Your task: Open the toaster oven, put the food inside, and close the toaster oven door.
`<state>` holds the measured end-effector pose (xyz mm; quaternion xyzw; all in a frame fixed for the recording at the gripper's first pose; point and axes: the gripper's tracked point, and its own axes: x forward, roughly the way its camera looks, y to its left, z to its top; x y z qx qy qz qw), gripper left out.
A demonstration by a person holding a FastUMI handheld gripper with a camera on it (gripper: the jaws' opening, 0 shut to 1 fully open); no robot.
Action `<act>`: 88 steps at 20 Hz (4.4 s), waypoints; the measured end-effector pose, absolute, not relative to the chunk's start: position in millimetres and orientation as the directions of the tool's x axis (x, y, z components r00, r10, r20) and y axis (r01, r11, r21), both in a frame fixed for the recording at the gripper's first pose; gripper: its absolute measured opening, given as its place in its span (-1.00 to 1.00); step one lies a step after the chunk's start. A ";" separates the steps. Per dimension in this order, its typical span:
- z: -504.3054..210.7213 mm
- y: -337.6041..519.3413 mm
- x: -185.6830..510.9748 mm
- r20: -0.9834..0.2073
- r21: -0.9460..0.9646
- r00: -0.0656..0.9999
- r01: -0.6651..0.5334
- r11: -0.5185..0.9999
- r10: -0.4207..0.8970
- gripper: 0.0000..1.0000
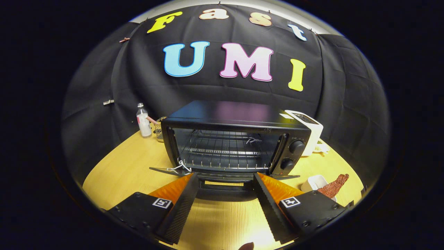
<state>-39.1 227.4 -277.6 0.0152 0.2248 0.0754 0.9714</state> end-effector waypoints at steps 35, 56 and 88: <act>-248.6 122.0 -86.6 -0.527 0.146 0.773 -0.328 0.933 0.354 0.96; -357.1 -86.3 -21.2 -0.777 0.348 0.419 -0.336 0.875 0.470 0.73; -235.2 138.0 -12.5 -0.408 0.683 0.658 -0.240 0.690 0.633 -0.79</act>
